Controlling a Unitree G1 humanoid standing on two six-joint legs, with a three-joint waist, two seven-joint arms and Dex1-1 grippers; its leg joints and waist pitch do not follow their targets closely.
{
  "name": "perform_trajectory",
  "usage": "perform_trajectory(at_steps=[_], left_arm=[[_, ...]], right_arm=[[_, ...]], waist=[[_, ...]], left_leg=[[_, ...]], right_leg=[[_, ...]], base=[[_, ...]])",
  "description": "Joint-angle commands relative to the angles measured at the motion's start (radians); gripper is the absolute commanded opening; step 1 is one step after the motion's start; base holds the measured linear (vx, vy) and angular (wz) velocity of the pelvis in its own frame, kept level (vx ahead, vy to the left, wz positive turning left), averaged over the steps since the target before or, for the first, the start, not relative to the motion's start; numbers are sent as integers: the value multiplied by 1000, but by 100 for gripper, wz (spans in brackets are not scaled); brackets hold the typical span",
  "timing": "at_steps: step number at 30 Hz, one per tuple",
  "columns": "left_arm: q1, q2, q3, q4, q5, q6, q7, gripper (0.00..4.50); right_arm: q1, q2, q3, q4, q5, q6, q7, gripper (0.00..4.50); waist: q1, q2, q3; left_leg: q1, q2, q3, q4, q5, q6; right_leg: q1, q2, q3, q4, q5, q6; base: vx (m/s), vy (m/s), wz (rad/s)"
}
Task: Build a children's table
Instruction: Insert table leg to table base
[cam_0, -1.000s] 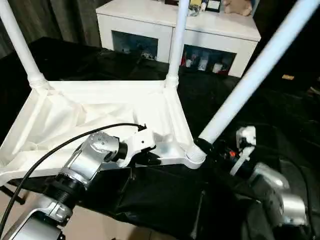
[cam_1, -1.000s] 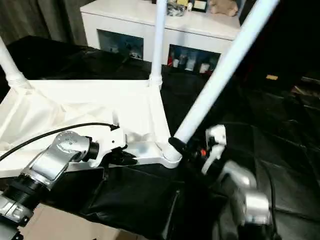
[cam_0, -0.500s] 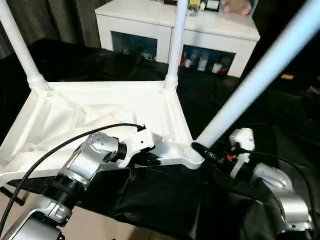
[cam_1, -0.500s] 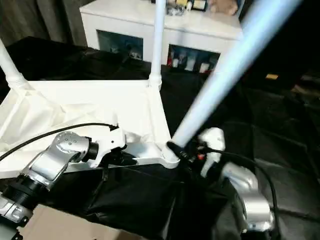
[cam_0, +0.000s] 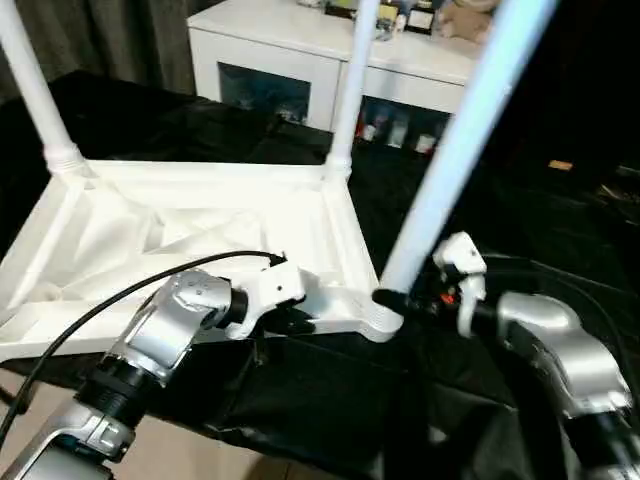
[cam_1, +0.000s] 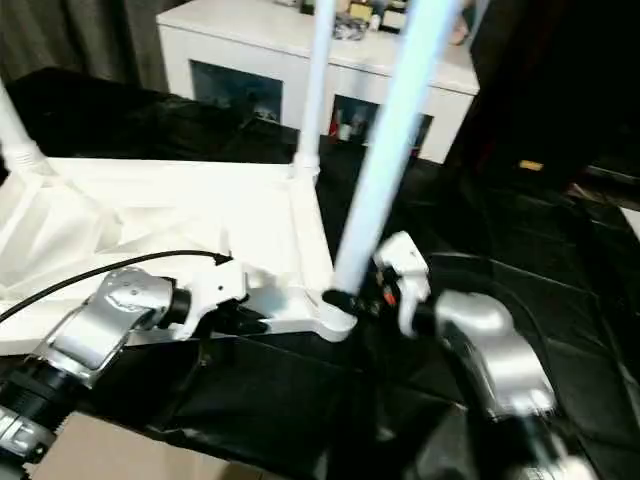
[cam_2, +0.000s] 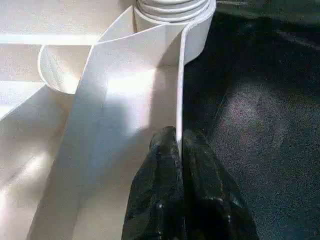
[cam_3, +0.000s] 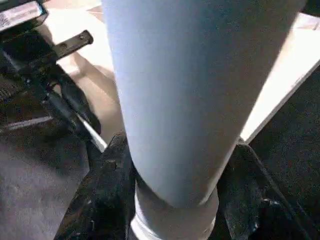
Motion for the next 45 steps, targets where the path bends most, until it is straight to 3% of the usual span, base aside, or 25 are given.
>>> perform_trajectory(at_steps=[1, 2, 4, 5, 10, 15, 19, 20, 22, 24, 28, 34, 37, 43, 44, 45], left_arm=[[-4, -35, 10, -10, -20, -2, 38, 0], [-7, -33, 7, -8, -19, -3, 32, 0], [-9, -33, 6, -7, -17, -5, 31, 0], [-10, -32, 7, -8, -15, -4, 30, 0], [-8, -29, 10, -12, -13, -2, 28, 0], [-3, -22, 13, -12, -11, -11, 25, 0], [-1, -19, 17, -10, -9, -18, 29, 0], [-3, -20, 19, -7, -8, -24, 32, 0], [-6, -24, 21, -2, -8, -27, 34, 0], [-8, -25, 21, 2, -8, -29, 34, 0], [-14, -25, 21, 9, -5, -36, 34, 0], [-22, -30, 23, 21, -2, -48, 39, 0], [-22, -33, 26, 25, 0, -53, 45, 0], [-22, -35, 25, 27, 2, -54, 42, 0], [-23, -39, 23, 29, 5, -54, 43, 0], [-23, -39, 23, 29, 5, -54, 43, 0]], right_arm=[[26, 38, 79, 123, -22, 85, -10, 186], [0, 53, 55, 165, -18, 84, -34, 186], [-9, 51, 53, 181, -26, 81, -40, 186], [-6, 35, 66, 178, -36, 85, -29, 186], [26, 13, 79, 158, -41, 107, 4, 186], [82, 24, 67, 126, -35, 55, -5, 186], [121, 57, -2, 94, 7, -10, -41, 186], [136, 84, -49, 84, 37, -34, -67, 186], [148, 110, -95, 78, 68, -52, -90, 186], [155, 121, -115, 79, 82, -66, -100, 186], [193, 136, -150, 78, 99, -124, -99, 186], [274, 143, -134, 56, 85, -186, -77, 186], [297, 146, -115, 61, 65, -215, -80, 186], [288, 99, -12, 55, -13, -185, -64, 186], [278, 75, 24, 50, -32, -150, -45, 186], [278, 75, 24, 50, -32, -150, -45, 186]], waist=[[3, 12, -19], [-2, 17, -18], [-3, 16, -18], [-4, 21, -16], [1, 22, -17], [8, 31, -18], [9, 33, -17], [8, 40, -16], [7, 41, -16], [7, 48, -16], [6, 50, -13], [12, 54, -13], [16, 54, -11], [24, 55, -11], [24, 47, -11], [24, 49, -10]], left_leg=[[-8, 39, -21, -81, -329, -19], [-6, 38, -22, -81, -349, -24], [-2, 39, -22, -80, -369, -25], [-2, 39, -23, -81, -373, -25], [1, 40, -19, -80, -357, -14], [3, 40, -18, -81, -346, -16], [2, 40, -19, -83, -361, -17], [4, 41, -20, -85, -377, -19], [3, 41, -20, -85, -386, -19], [4, 42, -22, -86, -380, -18], [-1, 40, -17, -84, -347, -7], [-1, 40, -14, -82, -306, 6], [-1, 40, -14, -83, -313, 8], [0, 39, -14, -84, -304, 6], [-1, 39, -14, -84, -304, 7], [-2, 39, -15, -85, -303, 6]], right_leg=[[22, -74, 32, -90, -359, -137], [19, -73, 33, -93, -376, -138], [17, -73, 33, -95, -392, -136], [17, -72, 34, -95, -388, -139], [18, -71, 36, -93, -334, -156], [21, -70, 37, -91, -298, -166], [21, -70, 36, -93, -309, -164], [19, -71, 36, -95, -324, -163], [18, -71, 37, -97, -330, -165], [20, -70, 36, -94, -316, -173], [24, -70, 38, -94, -289, -185], [27, -69, 39, -90, -239, -195], [27, -71, 39, -94, -273, -185], [28, -69, 39, -94, -281, -170], [29, -69, 38, -93, -294, -163], [29, -69, 38, -94, -302, -159]], base=[[0, 0, 0], [0, 0, 0], [0, 0, 0], [0, 0, 0], [0, 0, 0], [0, 0, 0], [0, 0, 0], [0, 0, 0], [0, 0, 0], [0, 0, 0], [0, 0, 0], [0, 0, 0], [0, 0, 0], [0, 0, 0], [0, 0, 0], [0, 0, 0]])
